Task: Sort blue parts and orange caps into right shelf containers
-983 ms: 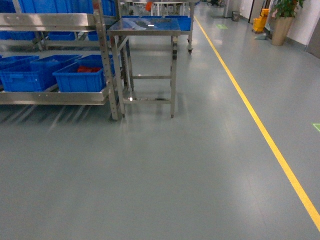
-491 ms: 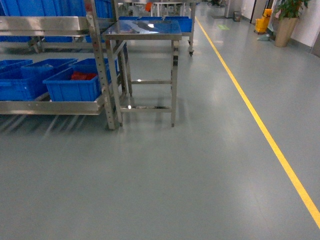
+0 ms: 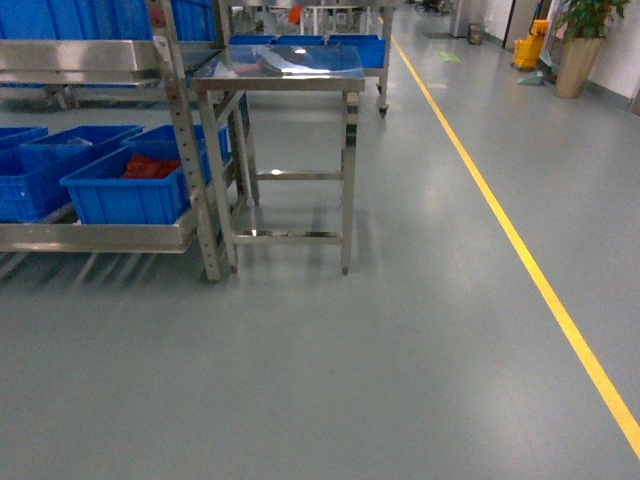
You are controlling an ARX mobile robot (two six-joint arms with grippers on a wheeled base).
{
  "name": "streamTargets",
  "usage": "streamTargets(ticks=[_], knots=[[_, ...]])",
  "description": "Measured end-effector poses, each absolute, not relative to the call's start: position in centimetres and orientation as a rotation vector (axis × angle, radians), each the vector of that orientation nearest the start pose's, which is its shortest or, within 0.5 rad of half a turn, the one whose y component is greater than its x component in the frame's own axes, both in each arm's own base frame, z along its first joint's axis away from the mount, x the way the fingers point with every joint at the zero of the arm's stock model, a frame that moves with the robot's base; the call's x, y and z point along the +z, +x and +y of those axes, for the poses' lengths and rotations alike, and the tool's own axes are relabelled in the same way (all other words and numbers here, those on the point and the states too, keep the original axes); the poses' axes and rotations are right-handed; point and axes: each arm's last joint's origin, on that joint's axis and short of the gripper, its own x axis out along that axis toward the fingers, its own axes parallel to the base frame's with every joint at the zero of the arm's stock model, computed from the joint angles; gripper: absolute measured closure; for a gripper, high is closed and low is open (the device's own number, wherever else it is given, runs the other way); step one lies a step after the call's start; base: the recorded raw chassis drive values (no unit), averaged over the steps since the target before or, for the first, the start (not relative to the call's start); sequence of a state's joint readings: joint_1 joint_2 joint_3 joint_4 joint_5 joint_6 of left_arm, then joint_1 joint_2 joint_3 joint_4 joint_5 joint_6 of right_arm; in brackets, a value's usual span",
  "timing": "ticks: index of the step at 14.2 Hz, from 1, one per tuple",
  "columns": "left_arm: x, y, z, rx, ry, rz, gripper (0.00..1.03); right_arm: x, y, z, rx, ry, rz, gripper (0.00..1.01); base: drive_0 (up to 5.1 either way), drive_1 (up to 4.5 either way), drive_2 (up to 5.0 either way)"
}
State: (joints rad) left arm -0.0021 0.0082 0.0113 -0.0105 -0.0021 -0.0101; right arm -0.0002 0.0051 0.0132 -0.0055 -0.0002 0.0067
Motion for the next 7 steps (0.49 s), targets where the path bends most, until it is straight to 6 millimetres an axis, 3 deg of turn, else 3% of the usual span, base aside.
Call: streamTargets(ticks=[7], knots=[[16.59,9.75,-0.01,0.0,-0.01,0.005,0.63,16.69,9.72,0.0,0.0,0.006,-0.001,0.58,0.1,4.4,-4.3]])
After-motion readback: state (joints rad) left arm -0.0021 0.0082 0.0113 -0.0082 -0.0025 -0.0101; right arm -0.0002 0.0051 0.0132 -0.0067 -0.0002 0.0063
